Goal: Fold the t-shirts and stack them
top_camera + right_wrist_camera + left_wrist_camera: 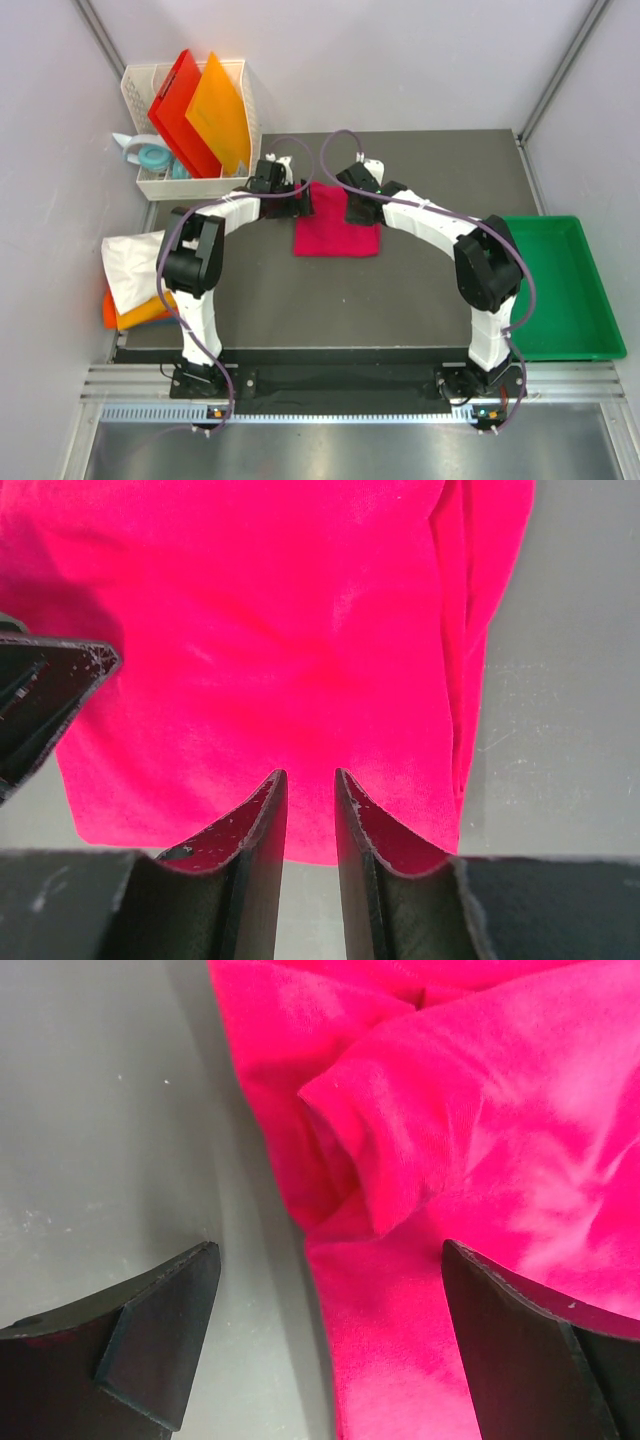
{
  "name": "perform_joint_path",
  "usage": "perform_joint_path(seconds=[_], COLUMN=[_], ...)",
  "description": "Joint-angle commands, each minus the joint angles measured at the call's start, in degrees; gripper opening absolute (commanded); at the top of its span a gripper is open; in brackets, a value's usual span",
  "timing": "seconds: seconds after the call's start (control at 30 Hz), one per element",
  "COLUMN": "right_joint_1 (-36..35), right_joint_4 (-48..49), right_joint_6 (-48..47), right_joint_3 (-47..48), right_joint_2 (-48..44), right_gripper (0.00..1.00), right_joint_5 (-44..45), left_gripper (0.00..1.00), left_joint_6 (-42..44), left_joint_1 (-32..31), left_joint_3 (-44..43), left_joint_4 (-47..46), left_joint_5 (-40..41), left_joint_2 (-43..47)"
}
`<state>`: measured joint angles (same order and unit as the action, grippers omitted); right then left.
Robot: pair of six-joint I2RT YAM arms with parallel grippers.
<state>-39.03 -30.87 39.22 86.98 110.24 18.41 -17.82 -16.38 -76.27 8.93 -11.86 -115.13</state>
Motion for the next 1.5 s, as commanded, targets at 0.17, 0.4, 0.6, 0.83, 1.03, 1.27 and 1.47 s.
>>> perform_joint_path(seconds=[0.17,0.4,0.6,0.83,1.03,1.27,1.47], right_joint_1=[-0.79,-0.88,-0.79,-0.79,-0.79,-0.88,-1.05], right_joint_4=[2.57,2.31,2.66,2.92,3.1,3.8,6.52], right_joint_6=[0.86,0.42,0.86,0.94,0.94,1.38,2.79], right_joint_3=[-0.85,-3.13,-3.92,-3.75,-3.75,-4.18,-7.0], right_joint_2=[-0.81,-2.48,-2.48,-2.48,-2.48,-2.83,-7.31], right_gripper=[0.26,0.26,0.26,0.26,0.26,0.26,0.26], right_joint_5=[1.36,2.94,2.77,2.77,2.68,2.06,2.06], left_gripper=[0.97,0.96,0.94,0.56,0.0,0.0,0.0], left_joint_6=[1.13,0.07,-0.63,-0.81,-0.9,7.17,13.78], left_joint_1=[-3.21,-6.64,-8.49,-7.88,-6.47,-8.74,-11.92], left_joint_3=[4.81,5.17,4.82,6.04,6.22,4.2,1.04], left_joint_4=[14.01,13.75,14.01,13.92,14.36,16.73,19.98], left_joint_5=[-0.09,-1.76,-0.8,-0.71,-0.88,1.56,5.18], left_joint_2=[-5.19,-5.28,-6.24,-7.3,-7.04,-0.81,8.6])
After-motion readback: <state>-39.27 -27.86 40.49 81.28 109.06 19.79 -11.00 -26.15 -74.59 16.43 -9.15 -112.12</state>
